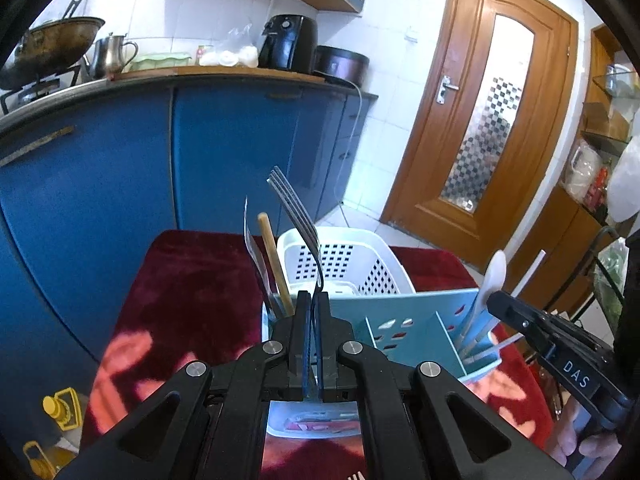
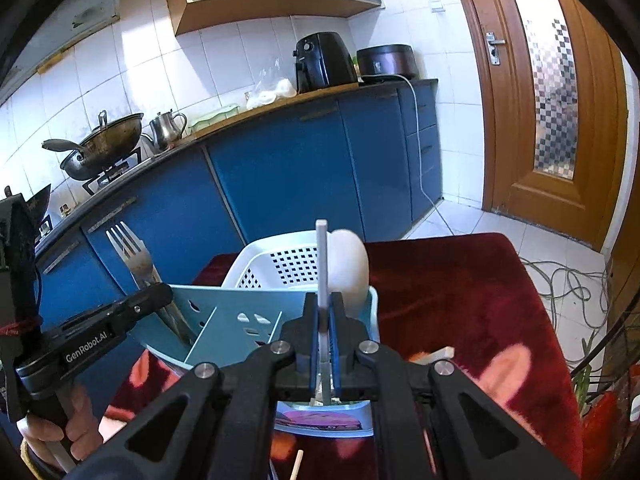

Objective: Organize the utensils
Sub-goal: 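Open both tools to release the fork and chopstick in the box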

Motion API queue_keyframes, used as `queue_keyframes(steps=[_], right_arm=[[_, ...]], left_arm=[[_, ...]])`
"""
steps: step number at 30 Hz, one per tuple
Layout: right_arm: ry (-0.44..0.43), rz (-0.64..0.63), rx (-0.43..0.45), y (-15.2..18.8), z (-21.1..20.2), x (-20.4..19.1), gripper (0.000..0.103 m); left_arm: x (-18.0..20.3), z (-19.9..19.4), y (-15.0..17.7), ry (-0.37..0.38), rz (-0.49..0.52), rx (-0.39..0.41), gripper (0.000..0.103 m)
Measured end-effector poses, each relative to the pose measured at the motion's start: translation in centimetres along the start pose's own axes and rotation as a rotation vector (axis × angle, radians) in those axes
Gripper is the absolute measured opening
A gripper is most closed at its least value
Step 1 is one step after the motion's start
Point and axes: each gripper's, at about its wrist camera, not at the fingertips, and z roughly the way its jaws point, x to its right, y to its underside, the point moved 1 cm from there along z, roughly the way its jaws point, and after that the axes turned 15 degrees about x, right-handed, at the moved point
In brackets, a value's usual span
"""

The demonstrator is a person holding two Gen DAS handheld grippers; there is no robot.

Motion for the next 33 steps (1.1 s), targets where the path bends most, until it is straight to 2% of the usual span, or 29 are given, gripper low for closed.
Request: queue_keyframes(steps=[2, 4, 5, 8, 15, 19, 26, 33], right_arm=[[-0.008, 0.007, -0.008, 0.2, 0.1, 0.0, 0.007], [-0.012, 0.011, -0.016, 0.3, 0.1, 0.1, 0.012], [-0.015, 0.014, -0.016, 0.3, 0.1, 0.1, 0.017], [-0.026, 0.028, -0.009, 0.2, -0.2, 0.1, 0.024], [-0.040, 0.052, 0.033, -0.8, -1.8, 0.0, 0.029], [-0.043, 0.055, 0.062, -1.3, -3.2, -0.2, 0.032], [-0.058, 0.033, 0.099, -1.5, -6.2, -1.2, 0.044], [-0.054, 0.012, 0.070, 0.1, -8.3, -2.1, 0.051]], left_arm=[[0.0, 0.2, 0.2, -0.001, -0.003, -0.010, 0.001], [0.0, 0.3, 0.1, 0.002, -0.009, -0.013, 0.002], [0.0, 0.2, 0.1, 0.002, -0.011, -0.014, 0.004], [0.1, -0.1, 0.1, 0.001, -0.010, -0.021, 0.011], [0.9, -1.3, -0.1, 0.036, -0.004, -0.035, 0.034], [1.4, -2.6, -0.3, 0.061, -0.002, -0.031, 0.036], [2.1, -4.9, -0.6, 0.096, -0.002, -0.036, 0.049], [2.2, -7.0, 0.0, 0.092, 0.009, -0.054, 0.050]])
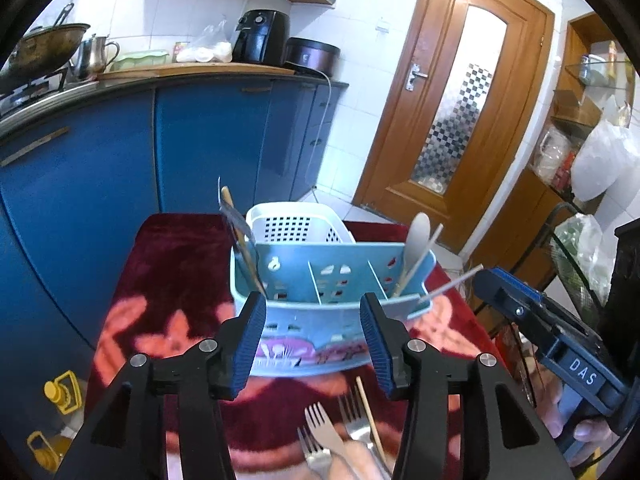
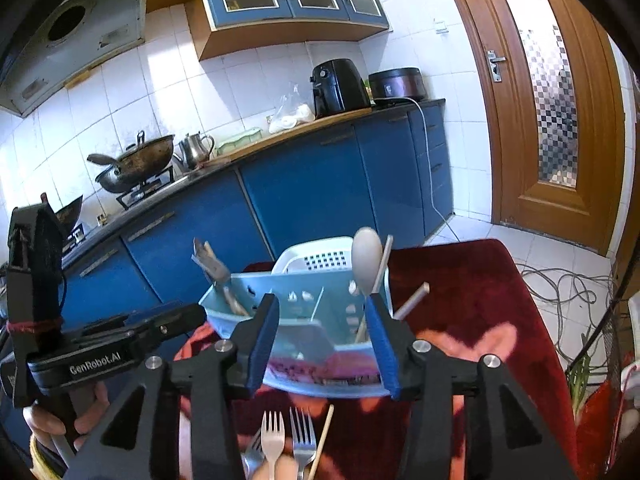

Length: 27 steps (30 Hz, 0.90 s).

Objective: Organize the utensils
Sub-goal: 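Open both tools to release the fork and chopstick in the box, then withdraw both tools from the box back over the remaining forks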

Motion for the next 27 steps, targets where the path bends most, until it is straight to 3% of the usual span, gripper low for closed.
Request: queue_keyframes(steps=[17, 27], right_arm=[[0.034, 0.026, -0.118, 5.6, -3.4, 0.5, 0.059], [0.076, 0.088, -0.182, 9.0, -4.7, 2.9, 0.060]], left_arm=[[0.0, -3.5, 4.2, -0.022, 0.001, -0.066, 0.055], [0.0, -4.0, 8.2, -0.048, 0.003, -0.153, 0.055]])
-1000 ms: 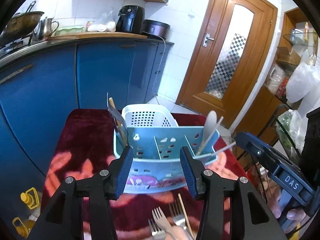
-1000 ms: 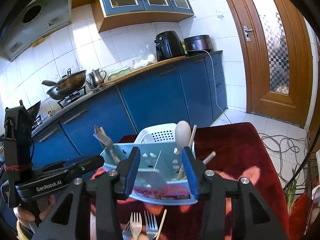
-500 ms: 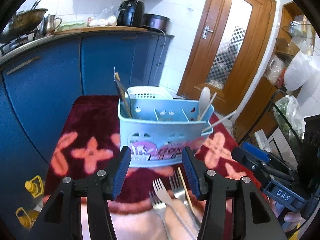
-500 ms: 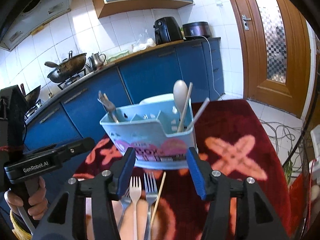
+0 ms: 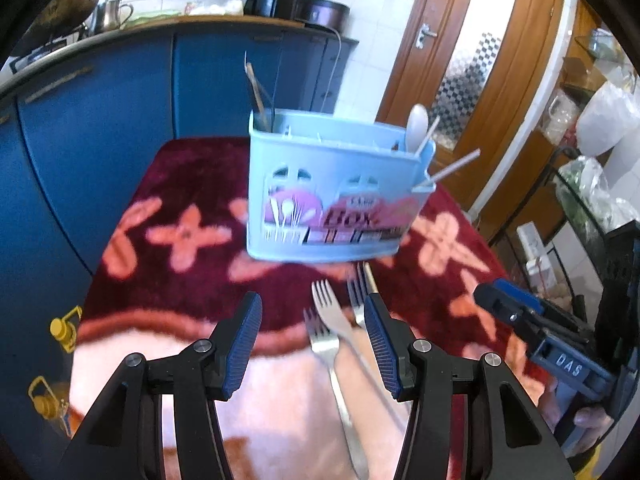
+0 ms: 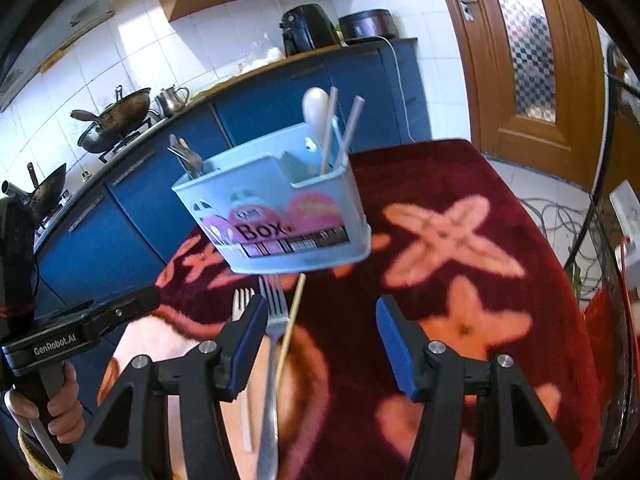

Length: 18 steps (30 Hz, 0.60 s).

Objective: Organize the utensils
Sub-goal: 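Withdraw both tools from the box back over the remaining forks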

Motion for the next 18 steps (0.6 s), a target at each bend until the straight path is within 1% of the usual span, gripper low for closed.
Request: queue_keyframes(steps=[5, 8, 15, 18], right_arm=[[0.021, 0.008, -0.020, 1.2, -0.2, 1.2, 0.060], [0.034, 0.005, -0.024, 1.7, -0.3, 1.7, 0.061], [0.040, 0.032, -0.051, 2.8, 0.3, 2.9, 0.061], [0.041, 0.045, -0.061, 3.1, 0.6, 3.3, 0.061]], left_arm=[[0.2, 1.0, 1.9, 0.010, -0.014, -0.059, 0.055], [0.4, 1.9, 3.0, 0.003, -0.018, -0.087, 0.055], [-0.1, 4.1, 4.6, -0.011, -0.045, -0.141, 0.055], [-0.4, 4.9, 5.1, -0.006, -0.067, -0.161, 0.055]])
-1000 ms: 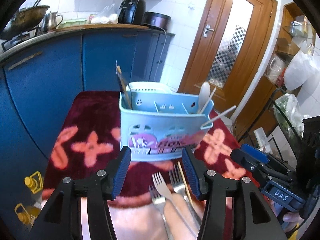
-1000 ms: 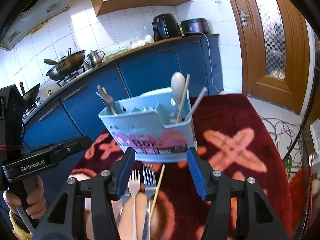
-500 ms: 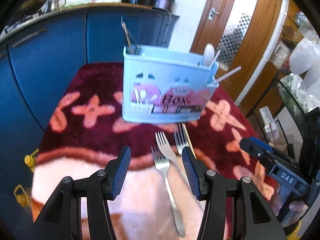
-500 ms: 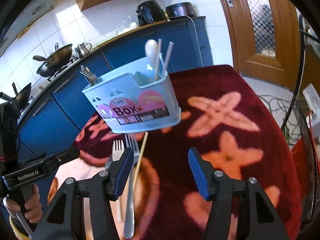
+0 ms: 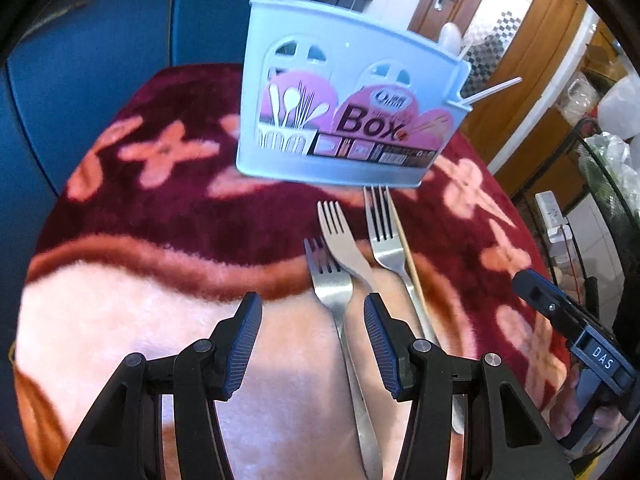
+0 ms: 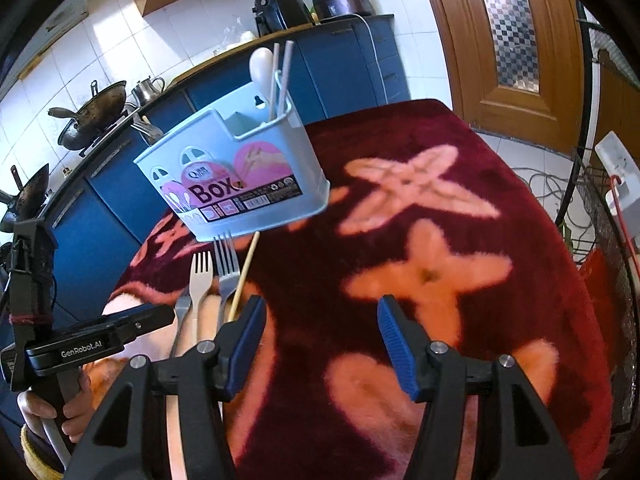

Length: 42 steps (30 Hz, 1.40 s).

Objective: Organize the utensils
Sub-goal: 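Withdraw both tools from the box back over the remaining forks, then grasp a silver fork with the left tool and lift it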

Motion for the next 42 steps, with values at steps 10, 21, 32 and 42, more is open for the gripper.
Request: queue_keyframes(steps=[10, 21, 32, 42], right_arm=[[-0.003, 0.029, -0.023, 0.5, 0.8, 0.9, 0.061], [-0.009, 0.047, -0.033, 0.6, 1.2, 1.2, 0.061], [-0.005, 0.043, -0.036, 0.7, 1.3, 1.1, 0.061], [-0.020, -0.001, -0.042, 0.3, 1.3, -1.0, 0.061]], left_arm=[[-0.3, 1.2, 0.3, 0.014, -0.019, -0.010, 0.043], [0.2, 2.1, 0.0, 0.099, -0.058, -0.030, 0.022], [0.2, 2.7, 0.2, 0.182, -0.142, -0.057, 0.006], [-0.7, 0.6, -0.2, 0.142, -0.126, 0.014, 0.001]])
